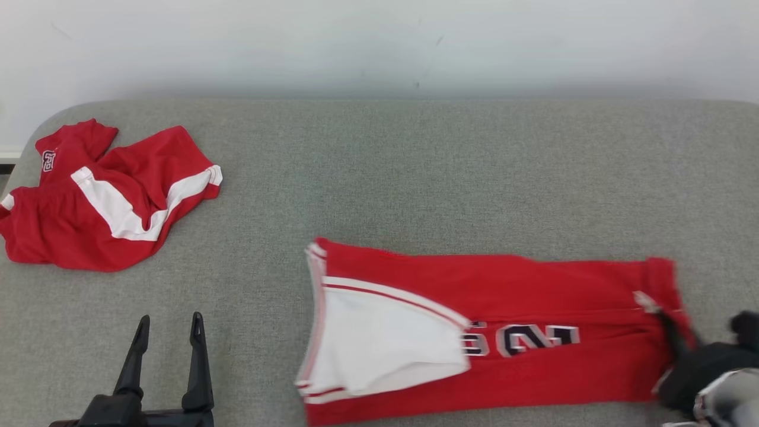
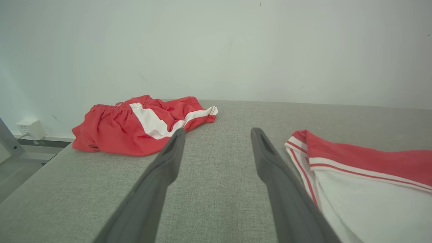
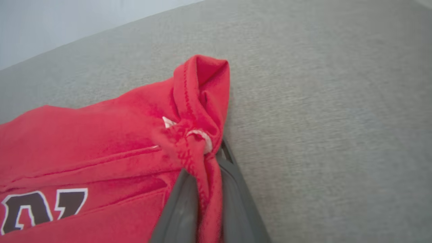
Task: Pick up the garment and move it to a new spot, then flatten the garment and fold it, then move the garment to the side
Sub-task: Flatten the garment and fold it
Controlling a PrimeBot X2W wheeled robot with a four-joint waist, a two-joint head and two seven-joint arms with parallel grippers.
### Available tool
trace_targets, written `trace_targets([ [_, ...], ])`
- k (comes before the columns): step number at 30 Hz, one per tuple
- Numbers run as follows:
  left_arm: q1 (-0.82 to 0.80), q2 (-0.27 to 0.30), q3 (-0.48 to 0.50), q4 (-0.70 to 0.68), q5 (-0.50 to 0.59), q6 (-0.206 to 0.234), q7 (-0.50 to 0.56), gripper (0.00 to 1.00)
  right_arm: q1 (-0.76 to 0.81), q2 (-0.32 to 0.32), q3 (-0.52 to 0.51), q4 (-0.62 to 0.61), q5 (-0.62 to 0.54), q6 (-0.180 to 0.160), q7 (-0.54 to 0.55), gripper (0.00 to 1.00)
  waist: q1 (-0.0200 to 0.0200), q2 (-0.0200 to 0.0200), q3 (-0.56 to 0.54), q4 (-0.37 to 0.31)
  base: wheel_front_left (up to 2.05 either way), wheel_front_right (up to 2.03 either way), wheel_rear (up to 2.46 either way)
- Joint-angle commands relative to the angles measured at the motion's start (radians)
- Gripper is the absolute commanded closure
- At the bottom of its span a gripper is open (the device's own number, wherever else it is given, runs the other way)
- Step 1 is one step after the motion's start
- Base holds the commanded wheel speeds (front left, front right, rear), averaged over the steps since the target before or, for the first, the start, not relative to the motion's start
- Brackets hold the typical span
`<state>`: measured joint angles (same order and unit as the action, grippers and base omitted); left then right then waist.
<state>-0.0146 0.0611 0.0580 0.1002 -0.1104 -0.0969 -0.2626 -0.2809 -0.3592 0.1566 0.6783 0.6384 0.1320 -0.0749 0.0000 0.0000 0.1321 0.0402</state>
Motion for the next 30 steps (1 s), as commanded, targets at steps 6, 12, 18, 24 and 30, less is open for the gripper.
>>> trace_targets([
  [6,0.018,-0.007,-0.003,0.008,0.017,-0.007,-0.003,0.0,-0.033,-0.148,-0.102,0.08,-0.026,-0.003,-0.042,1.0,0.0,0.0,-0.023,-0.004,0.0,0.0,0.0],
  [12,0.028,-0.009,0.01,0.005,0.02,-0.009,-0.003,0.0,-0.044,-0.176,-0.129,0.087,-0.039,-0.003,-0.025,1.0,0.0,0.0,-0.037,-0.016,0.0,0.0,0.0],
  [18,0.034,-0.011,0.013,0.005,0.021,-0.008,-0.003,0.0,-0.032,-0.102,-0.1,-0.02,-0.062,-0.003,0.001,1.0,0.0,0.0,-0.042,-0.034,0.0,0.0,0.0],
  [24,0.028,-0.01,0.009,0.009,0.02,-0.007,-0.003,0.0,0.009,-0.024,-0.023,-0.19,-0.079,-0.003,0.057,1.0,0.0,0.0,-0.048,-0.035,0.0,0.0,0.0],
  [30,0.028,-0.011,-0.004,0.015,0.005,0.001,-0.003,0.0,0.046,0.057,0.056,-0.331,-0.089,-0.003,0.112,1.0,0.0,0.0,-0.058,-0.021,0.0,0.0,0.0],
])
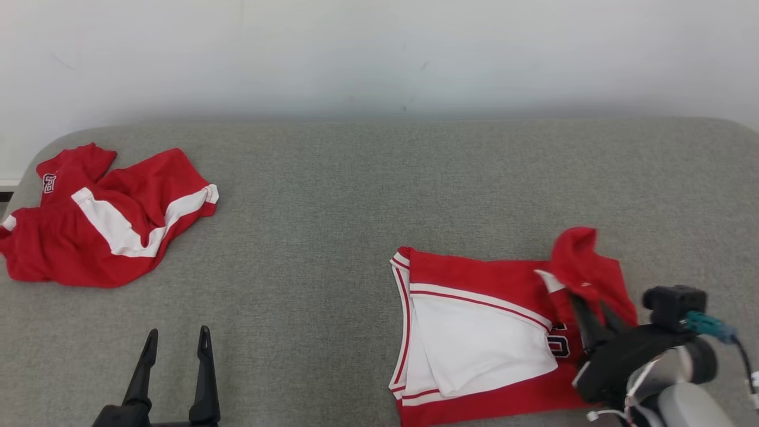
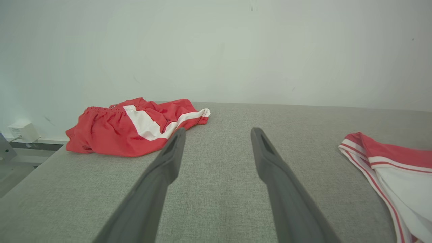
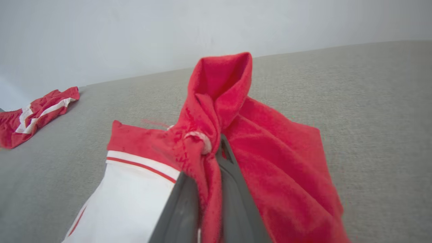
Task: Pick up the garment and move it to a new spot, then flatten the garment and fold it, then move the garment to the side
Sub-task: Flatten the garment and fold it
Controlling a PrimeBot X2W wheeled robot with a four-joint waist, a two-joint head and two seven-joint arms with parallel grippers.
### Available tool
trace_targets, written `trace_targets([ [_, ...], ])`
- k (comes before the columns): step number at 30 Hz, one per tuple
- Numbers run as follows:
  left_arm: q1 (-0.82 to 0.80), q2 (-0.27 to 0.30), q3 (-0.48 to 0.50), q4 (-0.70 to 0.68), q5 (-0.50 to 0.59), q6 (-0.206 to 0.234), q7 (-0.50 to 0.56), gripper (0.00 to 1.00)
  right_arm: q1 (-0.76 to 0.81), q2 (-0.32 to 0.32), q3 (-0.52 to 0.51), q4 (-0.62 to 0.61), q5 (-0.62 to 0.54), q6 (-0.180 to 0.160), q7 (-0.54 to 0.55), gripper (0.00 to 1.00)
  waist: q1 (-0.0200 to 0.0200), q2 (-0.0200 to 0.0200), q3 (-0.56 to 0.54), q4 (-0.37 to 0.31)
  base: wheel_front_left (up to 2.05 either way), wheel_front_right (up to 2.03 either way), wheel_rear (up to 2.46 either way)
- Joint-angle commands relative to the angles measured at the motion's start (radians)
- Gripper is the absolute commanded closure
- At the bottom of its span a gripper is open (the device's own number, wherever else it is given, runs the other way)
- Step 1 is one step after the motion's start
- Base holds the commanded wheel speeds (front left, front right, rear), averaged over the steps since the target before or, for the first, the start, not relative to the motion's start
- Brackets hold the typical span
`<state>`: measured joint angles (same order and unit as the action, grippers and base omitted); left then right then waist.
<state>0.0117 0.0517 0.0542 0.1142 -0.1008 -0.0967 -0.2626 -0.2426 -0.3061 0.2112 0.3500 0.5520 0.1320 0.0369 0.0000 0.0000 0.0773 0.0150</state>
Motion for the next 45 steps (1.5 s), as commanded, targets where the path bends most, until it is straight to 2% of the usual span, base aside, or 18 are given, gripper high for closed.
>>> trace_targets([
  [1,0.002,-0.001,-0.004,0.003,-0.007,0.003,-0.003,0.0,0.014,0.02,0.013,-0.017,-0.001,-0.003,0.007,1.0,0.0,0.0,-0.004,0.01,0.0,0.0,0.0],
  [9,0.001,-0.001,-0.034,0.016,-0.025,0.018,-0.003,0.0,0.017,0.163,0.096,-0.032,-0.005,-0.003,0.013,1.0,0.0,0.0,-0.008,0.053,0.0,0.0,0.0],
  [17,-0.017,-0.002,-0.049,0.026,-0.033,0.022,-0.003,0.0,-0.029,0.222,0.132,0.072,-0.013,-0.003,-0.023,1.0,0.0,0.0,0.004,0.083,0.0,0.0,0.0],
  [18,-0.018,-0.002,-0.051,0.028,-0.035,0.022,-0.003,0.0,-0.034,0.225,0.136,0.085,-0.013,-0.003,-0.03,0.8,0.0,0.0,0.005,0.086,0.0,0.0,0.0],
  [19,-0.019,-0.002,-0.051,0.029,-0.036,0.022,-0.003,0.0,-0.039,0.228,0.14,0.095,-0.011,-0.003,-0.035,0.55,0.0,0.0,0.007,0.087,0.0,0.0,0.0],
  [20,-0.02,-0.002,-0.052,0.03,-0.037,0.023,-0.003,0.0,-0.045,0.23,0.143,0.103,-0.01,-0.003,-0.044,0.0,0.0,0.0,0.008,0.088,0.0,0.0,0.0],
  [24,-0.022,-0.002,-0.05,0.033,-0.038,0.024,-0.003,0.0,-0.057,0.223,0.151,0.11,-0.019,-0.003,-0.085,0.0,0.0,0.0,0.01,0.087,0.0,0.0,0.0],
  [31,-0.025,-0.001,-0.039,0.041,-0.035,0.02,-0.003,0.0,-0.08,0.161,0.129,0.066,-0.025,-0.003,-0.195,0.0,0.0,0.0,0.005,0.065,0.0,0.0,0.0],
  [39,-0.031,-0.002,-0.026,0.045,-0.025,0.013,-0.003,0.0,-0.032,0.095,0.024,-0.007,-0.046,-0.003,-0.275,0.0,0.0,0.0,-0.006,0.039,0.0,0.0,0.0],
  [45,-0.021,-0.002,-0.012,0.039,-0.018,0.011,-0.003,0.0,0.05,0.092,-0.064,-0.072,-0.081,-0.003,-0.296,0.0,0.0,0.0,-0.02,0.022,0.0,0.0,0.0],
])
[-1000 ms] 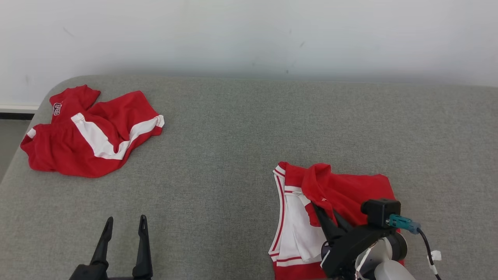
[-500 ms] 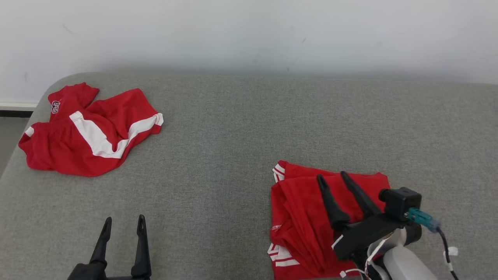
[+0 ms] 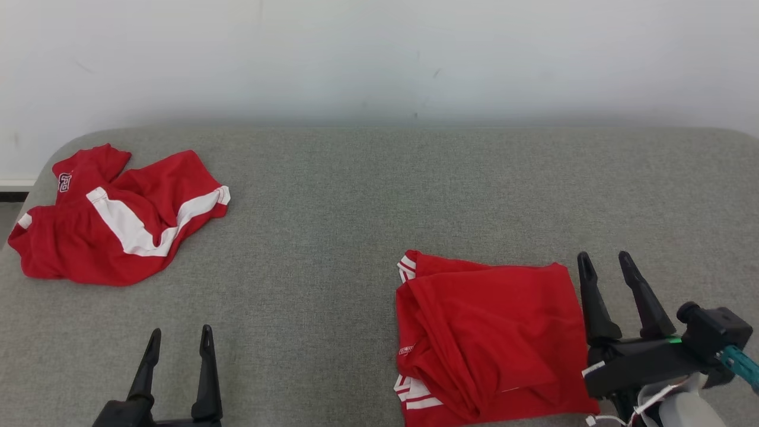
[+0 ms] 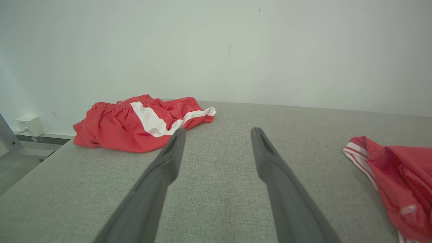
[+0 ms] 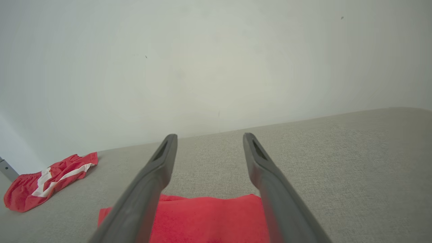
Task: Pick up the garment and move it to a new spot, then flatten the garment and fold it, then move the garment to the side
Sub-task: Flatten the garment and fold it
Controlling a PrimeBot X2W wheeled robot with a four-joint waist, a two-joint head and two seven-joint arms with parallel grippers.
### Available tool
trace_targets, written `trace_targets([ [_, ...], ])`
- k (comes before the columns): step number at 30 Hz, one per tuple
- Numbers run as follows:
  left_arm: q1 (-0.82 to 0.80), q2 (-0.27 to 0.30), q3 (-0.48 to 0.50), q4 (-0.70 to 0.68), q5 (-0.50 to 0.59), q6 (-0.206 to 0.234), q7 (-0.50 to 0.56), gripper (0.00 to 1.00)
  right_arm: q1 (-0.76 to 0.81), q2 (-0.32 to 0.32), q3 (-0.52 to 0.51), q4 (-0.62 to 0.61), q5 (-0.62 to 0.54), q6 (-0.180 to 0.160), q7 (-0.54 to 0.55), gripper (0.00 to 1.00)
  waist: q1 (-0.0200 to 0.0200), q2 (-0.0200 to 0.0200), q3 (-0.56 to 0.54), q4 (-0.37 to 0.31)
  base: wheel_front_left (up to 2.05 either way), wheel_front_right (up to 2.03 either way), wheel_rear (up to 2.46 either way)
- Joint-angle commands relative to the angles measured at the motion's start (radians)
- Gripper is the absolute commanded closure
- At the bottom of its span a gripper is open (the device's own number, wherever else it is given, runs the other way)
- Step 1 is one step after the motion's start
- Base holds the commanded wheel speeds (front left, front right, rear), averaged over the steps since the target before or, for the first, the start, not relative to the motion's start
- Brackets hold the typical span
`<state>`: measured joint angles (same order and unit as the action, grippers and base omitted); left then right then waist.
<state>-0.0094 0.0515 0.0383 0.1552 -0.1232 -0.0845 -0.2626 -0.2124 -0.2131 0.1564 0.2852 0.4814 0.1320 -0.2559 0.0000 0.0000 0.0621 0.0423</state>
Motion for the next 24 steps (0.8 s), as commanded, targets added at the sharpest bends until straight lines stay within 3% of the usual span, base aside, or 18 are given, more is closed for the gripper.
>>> trace_targets([
  [1,0.003,-0.001,0.005,-0.004,0.006,-0.002,-0.003,0.0,0.036,0.001,-0.022,-0.019,-0.018,-0.003,-0.006,0.0,0.0,0.0,-0.007,-0.007,0.0,0.0,0.0],
  [14,0.02,-0.001,0.011,-0.019,0.027,-0.012,-0.003,0.0,0.183,0.06,-0.138,-0.129,-0.075,-0.003,-0.01,0.0,0.0,0.0,-0.019,-0.031,0.0,0.0,0.0],
  [24,-0.024,-0.001,-0.191,0.001,0.018,-0.038,-0.003,0.0,0.169,0.07,-0.134,-0.139,-0.094,-0.003,-0.01,0.0,0.0,0.0,-0.003,-0.039,0.0,0.0,0.0],
])
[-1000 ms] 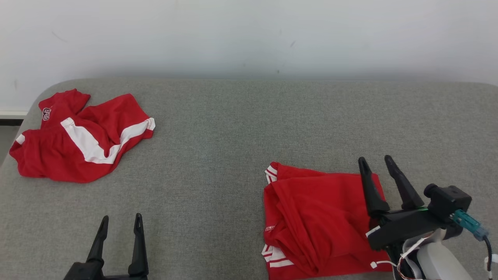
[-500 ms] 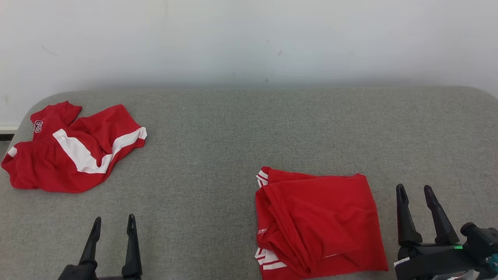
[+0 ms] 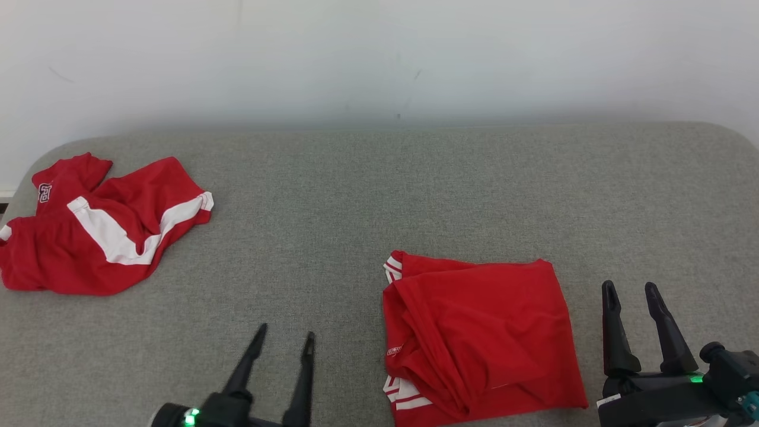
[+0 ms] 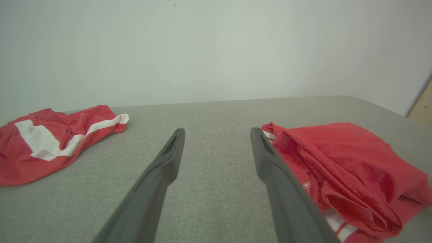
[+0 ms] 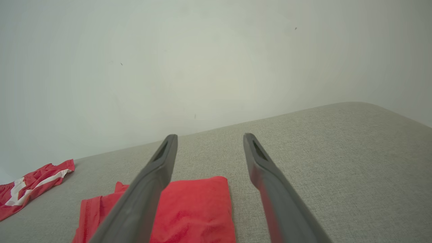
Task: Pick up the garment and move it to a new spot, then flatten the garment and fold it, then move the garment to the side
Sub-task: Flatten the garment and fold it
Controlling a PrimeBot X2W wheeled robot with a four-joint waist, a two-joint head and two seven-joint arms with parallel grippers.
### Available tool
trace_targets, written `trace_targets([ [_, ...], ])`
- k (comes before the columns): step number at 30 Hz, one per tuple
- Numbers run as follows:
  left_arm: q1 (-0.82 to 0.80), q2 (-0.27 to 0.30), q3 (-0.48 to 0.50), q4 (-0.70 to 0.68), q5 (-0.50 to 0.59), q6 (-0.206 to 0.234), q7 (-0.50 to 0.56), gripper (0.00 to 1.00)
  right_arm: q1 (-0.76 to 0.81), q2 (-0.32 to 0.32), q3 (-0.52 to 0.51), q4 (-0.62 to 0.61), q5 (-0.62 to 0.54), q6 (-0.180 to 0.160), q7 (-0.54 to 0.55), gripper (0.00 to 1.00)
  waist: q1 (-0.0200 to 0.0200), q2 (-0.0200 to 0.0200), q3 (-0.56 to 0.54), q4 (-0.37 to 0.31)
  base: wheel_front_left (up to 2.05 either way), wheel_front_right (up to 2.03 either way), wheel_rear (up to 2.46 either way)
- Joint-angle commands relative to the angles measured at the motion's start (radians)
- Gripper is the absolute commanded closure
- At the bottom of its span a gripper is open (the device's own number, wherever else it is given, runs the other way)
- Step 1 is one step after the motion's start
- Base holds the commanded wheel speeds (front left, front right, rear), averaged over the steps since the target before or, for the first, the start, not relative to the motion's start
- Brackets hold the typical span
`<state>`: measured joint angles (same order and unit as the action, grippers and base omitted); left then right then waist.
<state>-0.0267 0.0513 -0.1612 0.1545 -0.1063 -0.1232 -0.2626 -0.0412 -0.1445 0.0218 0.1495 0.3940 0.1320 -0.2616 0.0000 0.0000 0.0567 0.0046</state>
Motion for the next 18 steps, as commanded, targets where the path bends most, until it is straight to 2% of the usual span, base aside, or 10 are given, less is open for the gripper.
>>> trace_targets([
  [1,-0.014,-0.001,-0.023,0.01,-0.003,-0.002,-0.003,0.0,-0.004,0.001,0.001,-0.003,-0.008,-0.003,-0.004,0.0,0.0,0.0,0.005,-0.003,0.0,0.0,0.0],
  [6,-0.045,0.001,-0.199,0.075,0.021,-0.009,-0.003,0.0,-0.014,0.003,0.005,-0.003,-0.005,-0.003,-0.004,0.0,0.0,0.0,0.02,-0.021,0.0,0.0,0.0],
  [12,-0.107,0.036,-0.406,0.161,-0.01,-0.006,-0.003,0.0,-0.026,0.009,0.009,-0.001,-0.002,-0.003,-0.004,0.0,0.0,0.0,0.039,-0.066,0.0,0.0,0.0],
  [18,-0.175,0.06,-0.522,0.255,-0.044,-0.006,-0.003,0.0,-0.037,0.015,0.006,-0.003,-0.003,-0.003,-0.004,0.0,0.0,0.0,0.063,-0.118,0.0,0.0,0.0],
])
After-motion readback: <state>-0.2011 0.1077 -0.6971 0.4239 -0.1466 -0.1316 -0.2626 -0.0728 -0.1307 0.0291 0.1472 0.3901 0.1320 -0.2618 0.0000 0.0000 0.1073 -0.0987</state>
